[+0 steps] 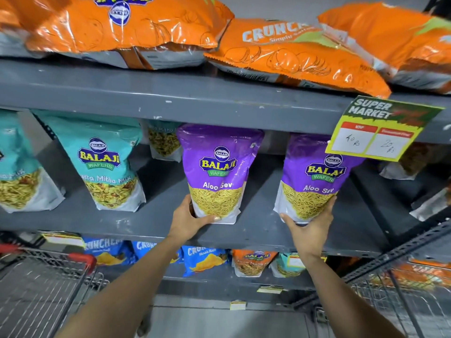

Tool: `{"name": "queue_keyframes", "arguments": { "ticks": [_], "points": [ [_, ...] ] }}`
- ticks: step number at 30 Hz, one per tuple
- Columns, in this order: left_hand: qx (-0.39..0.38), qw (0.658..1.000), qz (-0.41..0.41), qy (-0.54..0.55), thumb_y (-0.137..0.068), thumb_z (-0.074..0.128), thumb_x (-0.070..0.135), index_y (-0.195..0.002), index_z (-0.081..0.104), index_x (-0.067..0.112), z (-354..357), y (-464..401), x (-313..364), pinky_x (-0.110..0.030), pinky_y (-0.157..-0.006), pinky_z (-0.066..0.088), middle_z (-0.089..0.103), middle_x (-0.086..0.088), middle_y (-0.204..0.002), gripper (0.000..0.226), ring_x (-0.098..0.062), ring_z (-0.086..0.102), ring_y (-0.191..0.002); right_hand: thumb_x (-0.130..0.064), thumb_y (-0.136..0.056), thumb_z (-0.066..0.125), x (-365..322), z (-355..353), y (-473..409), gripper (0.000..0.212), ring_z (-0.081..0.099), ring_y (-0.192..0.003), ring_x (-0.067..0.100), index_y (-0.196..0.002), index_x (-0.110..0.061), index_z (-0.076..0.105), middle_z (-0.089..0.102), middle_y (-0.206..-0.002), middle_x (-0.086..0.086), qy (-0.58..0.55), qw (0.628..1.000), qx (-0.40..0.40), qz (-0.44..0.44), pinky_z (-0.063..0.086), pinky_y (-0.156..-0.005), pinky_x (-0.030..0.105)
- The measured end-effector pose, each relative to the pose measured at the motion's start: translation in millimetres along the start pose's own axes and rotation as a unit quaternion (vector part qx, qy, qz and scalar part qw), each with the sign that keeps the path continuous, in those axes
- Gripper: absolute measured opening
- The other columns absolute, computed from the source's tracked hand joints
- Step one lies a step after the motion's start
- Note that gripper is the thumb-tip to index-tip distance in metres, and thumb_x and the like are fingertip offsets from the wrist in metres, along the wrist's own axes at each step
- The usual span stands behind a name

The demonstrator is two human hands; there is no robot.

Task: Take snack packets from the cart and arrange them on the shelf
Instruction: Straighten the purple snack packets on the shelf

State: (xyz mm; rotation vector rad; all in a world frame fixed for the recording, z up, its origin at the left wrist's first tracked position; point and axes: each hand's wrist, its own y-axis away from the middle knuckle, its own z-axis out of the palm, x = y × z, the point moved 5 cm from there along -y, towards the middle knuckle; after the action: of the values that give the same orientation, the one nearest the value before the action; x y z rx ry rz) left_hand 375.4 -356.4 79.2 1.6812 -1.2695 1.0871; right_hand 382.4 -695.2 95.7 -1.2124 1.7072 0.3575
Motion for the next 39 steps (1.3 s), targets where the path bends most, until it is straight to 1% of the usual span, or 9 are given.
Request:
{"name": "queue_keyframes", "arguments": {
  "ticks": [3, 7, 9, 14, 24, 27, 28, 33, 39],
  "points": [
    [-0.002, 1.0, -0.006, 0.014, -0.059, 0.089, 0.034, -0.129, 0.046, 0.022, 2.9, 1.5, -2.6, -0.027, -0.086, 0.049, 0.063, 0.005, -0.119, 0.083, -0.015, 0.06, -0.105, -0.038, -0.052, 0.094, 3.3, -2.6, -2.3, 0.14, 0.037, -0.136, 0.038, -0.157, -0.022, 0.003, 0.039, -0.146, 0.021, 0.004, 1.0, 0.011, 0.005, 0.04, -0.108, 0.051],
    [-0.008, 0.999, -0.006, 0.039, -0.061, 0.088, 0.034, -0.131, 0.045, 0.024, 5.1, 3.8, -3.6, -0.027, -0.087, 0.05, 0.064, 0.005, -0.121, 0.082, -0.015, 0.061, -0.109, -0.035, -0.052, 0.095, 5.7, -6.6, -5.1, 0.141, 0.04, -0.135, 0.041, -0.157, -0.022, 0.003, 0.039, -0.145, 0.024, 0.001, 1.0, 0.021, 0.01, 0.042, -0.107, 0.051],
    [-0.01, 0.999, -0.004, 0.049, -0.062, 0.088, 0.033, -0.131, 0.046, 0.025, 5.9, 4.0, -3.0, -0.03, -0.09, 0.051, 0.064, 0.005, -0.122, 0.081, -0.015, 0.061, -0.109, -0.034, -0.052, 0.095, 6.0, -7.0, -5.4, 0.141, 0.04, -0.135, 0.042, -0.158, -0.022, 0.001, 0.039, -0.145, 0.025, 0.001, 1.0, 0.017, 0.012, 0.041, -0.106, 0.05],
    [-0.01, 0.999, -0.007, 0.05, -0.062, 0.086, 0.037, -0.131, 0.045, 0.027, 7.5, 4.1, -4.0, -0.029, -0.089, 0.05, 0.064, 0.005, -0.123, 0.081, -0.015, 0.061, -0.111, -0.034, -0.052, 0.095, 5.6, -6.0, -8.0, 0.142, 0.041, -0.134, 0.043, -0.157, -0.025, 0.0, 0.038, -0.144, 0.024, -0.001, 1.0, 0.011, 0.013, 0.042, -0.105, 0.051],
    [0.001, 0.999, -0.007, 0.054, -0.065, 0.086, 0.031, -0.131, 0.045, 0.026, 8.6, 7.5, -2.7, -0.023, -0.086, 0.049, 0.063, 0.007, -0.118, 0.078, -0.014, 0.06, -0.108, -0.041, -0.053, 0.094, 10.2, -4.4, -13.6, 0.141, 0.041, -0.134, 0.043, -0.157, -0.026, -0.001, 0.037, -0.144, 0.024, 0.014, 1.0, 0.001, 0.007, 0.044, -0.103, 0.053],
    [0.006, 0.999, -0.008, 0.047, -0.065, 0.086, 0.033, -0.131, 0.046, 0.024, 8.6, 6.4, -2.4, -0.03, -0.091, 0.052, 0.064, 0.004, -0.12, 0.078, -0.015, 0.061, -0.109, -0.042, -0.053, 0.093, 11.3, -3.6, -14.4, 0.141, 0.041, -0.134, 0.043, -0.156, -0.027, -0.002, 0.038, -0.144, 0.024, 0.016, 1.0, 0.002, 0.006, 0.044, -0.104, 0.054],
    [0.007, 0.999, -0.009, 0.044, -0.065, 0.085, 0.033, -0.132, 0.046, 0.023, 8.6, 5.7, -2.9, -0.031, -0.092, 0.052, 0.064, 0.004, -0.122, 0.079, -0.016, 0.061, -0.11, -0.042, -0.053, 0.093, 11.7, -3.3, -14.8, 0.141, 0.041, -0.134, 0.043, -0.156, -0.027, -0.002, 0.038, -0.144, 0.024, 0.015, 1.0, 0.002, 0.005, 0.044, -0.104, 0.054],
    [0.003, 0.999, -0.02, 0.036, -0.067, 0.085, 0.034, -0.135, 0.045, 0.023, 9.1, 2.9, -4.4, -0.027, -0.089, 0.047, 0.064, 0.004, -0.123, 0.08, -0.016, 0.06, -0.111, -0.042, -0.053, 0.094, 13.4, -2.1, -17.4, 0.142, 0.04, -0.134, 0.043, -0.156, -0.026, -0.002, 0.038, -0.144, 0.025, 0.016, 1.0, 0.003, 0.002, 0.043, -0.105, 0.055],
    [-0.007, 0.999, -0.031, 0.01, -0.069, 0.082, 0.033, -0.135, 0.043, 0.021, 10.5, -1.1, -1.3, -0.027, -0.09, 0.044, 0.061, 0.002, -0.126, 0.078, -0.014, 0.055, -0.107, -0.042, -0.053, 0.093, 14.1, -1.8, -19.1, 0.14, 0.038, -0.136, 0.043, -0.156, -0.025, -0.001, 0.036, -0.146, 0.025, 0.018, 1.0, 0.001, 0.007, 0.042, -0.105, 0.057]
  ]
}}
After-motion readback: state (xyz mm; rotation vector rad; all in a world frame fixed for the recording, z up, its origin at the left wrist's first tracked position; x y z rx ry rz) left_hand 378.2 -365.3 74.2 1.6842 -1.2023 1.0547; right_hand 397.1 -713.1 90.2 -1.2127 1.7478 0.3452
